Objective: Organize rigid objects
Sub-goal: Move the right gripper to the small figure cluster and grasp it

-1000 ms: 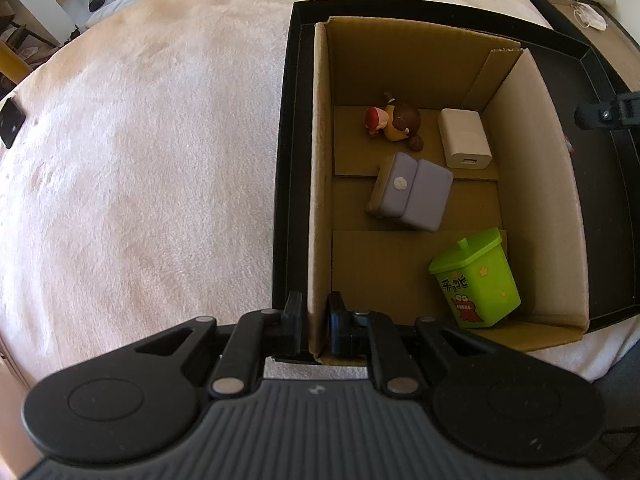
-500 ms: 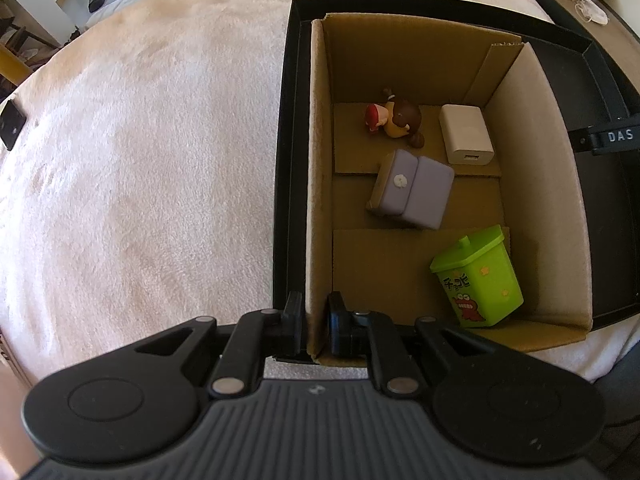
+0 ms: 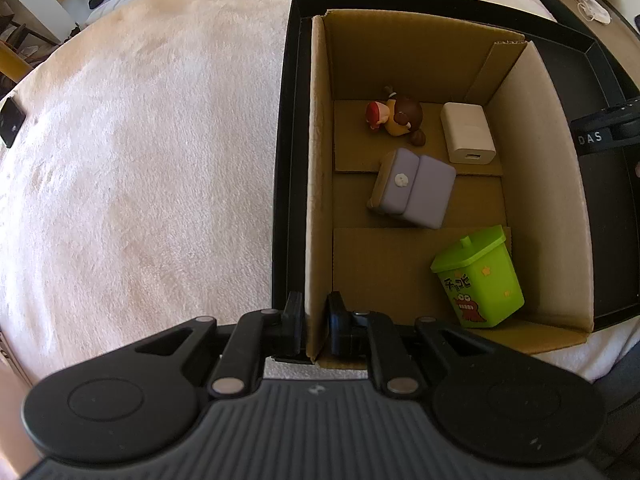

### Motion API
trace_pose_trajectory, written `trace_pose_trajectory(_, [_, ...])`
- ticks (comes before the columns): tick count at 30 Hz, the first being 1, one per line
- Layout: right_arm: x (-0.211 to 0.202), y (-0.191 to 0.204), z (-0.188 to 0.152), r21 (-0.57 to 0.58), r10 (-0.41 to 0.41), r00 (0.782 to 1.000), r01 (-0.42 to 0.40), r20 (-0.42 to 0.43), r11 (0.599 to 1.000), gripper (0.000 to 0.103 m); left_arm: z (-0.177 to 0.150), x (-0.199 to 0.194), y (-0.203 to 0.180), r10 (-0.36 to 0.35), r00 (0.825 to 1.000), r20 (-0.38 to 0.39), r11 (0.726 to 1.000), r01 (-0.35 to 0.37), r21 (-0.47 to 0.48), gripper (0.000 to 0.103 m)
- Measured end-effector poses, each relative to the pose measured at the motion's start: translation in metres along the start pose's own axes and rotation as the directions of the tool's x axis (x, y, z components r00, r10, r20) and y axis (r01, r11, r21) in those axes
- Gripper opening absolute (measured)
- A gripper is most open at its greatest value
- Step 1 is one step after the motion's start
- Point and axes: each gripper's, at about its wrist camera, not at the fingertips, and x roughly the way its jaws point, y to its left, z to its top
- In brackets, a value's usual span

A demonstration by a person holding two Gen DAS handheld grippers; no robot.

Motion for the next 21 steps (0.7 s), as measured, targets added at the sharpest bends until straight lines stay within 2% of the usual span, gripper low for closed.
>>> trace_pose_trajectory(9, [0.004, -0.009, -0.006, 0.038, 0.012, 1.000, -0.012, 0.000, 0.999, 0.058, 0.000, 0.001, 0.000, 0.001, 1.000, -0.002, 1.000, -0.002, -0.002, 0.012])
trace_pose_trajectory(13, [-0.005, -0.015, -0.010, 0.068, 0.022, 1.000, -0.022, 0.003, 0.997, 0.058, 0.000, 0.001, 0.000, 0.001, 1.000, -0.002, 1.000, -0.001, -0.001, 0.012])
trace_pose_trajectory(21, [-0.037, -0.012, -0.011, 0.056, 0.023, 0.999, -0.025, 0.046, 0.998, 0.058, -0.002, -0.001, 0.002, -0.011, 1.000, 0.005, 1.000, 0.011, -0.010, 0.012])
